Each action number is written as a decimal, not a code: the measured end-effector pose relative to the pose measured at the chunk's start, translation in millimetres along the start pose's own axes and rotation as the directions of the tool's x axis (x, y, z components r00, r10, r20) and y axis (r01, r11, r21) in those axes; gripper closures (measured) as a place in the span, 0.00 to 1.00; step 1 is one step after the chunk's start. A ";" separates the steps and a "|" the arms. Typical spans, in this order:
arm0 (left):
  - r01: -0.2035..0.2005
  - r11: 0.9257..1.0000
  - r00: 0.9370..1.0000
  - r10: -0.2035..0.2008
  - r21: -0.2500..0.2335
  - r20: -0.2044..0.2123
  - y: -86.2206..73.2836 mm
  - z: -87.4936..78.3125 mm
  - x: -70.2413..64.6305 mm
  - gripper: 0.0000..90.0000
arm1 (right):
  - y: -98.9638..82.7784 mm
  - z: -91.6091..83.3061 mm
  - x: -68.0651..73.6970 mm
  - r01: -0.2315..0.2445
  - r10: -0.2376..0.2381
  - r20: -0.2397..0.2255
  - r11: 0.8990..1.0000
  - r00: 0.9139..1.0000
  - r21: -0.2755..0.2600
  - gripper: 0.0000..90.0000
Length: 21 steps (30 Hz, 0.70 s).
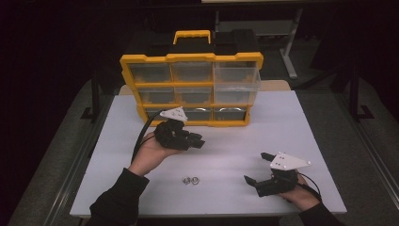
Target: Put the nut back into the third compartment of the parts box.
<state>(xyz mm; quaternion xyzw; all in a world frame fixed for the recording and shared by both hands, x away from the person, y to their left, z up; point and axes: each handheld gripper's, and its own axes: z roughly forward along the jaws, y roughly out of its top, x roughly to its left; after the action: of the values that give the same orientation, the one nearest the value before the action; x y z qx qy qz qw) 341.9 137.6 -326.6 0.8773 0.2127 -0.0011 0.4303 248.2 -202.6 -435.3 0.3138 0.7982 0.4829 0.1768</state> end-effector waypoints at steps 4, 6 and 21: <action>-0.003 1.000 1.000 0.003 -0.003 0.000 7.7 -4.7 2.2 0.78 | 0.0 0.0 0.3 -0.002 0.002 -0.002 1.000 1.000 0.000 0.00; 0.013 1.000 1.000 -0.013 -0.021 0.005 11.4 -6.3 2.0 0.78 | 0.0 -0.1 0.2 -0.001 0.001 -0.002 1.000 1.000 0.000 0.00; 0.002 0.999 1.000 -0.001 -0.038 0.014 34.5 -20.1 4.6 0.78 | 0.0 -0.2 -0.1 0.000 0.000 -0.002 1.000 1.000 -0.002 0.00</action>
<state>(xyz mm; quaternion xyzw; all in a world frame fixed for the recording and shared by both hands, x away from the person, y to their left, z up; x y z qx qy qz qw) 355.4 135.9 -288.8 0.8688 0.2104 -0.0035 0.4482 248.2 -202.7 -435.2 0.3133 0.7978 0.4841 0.1764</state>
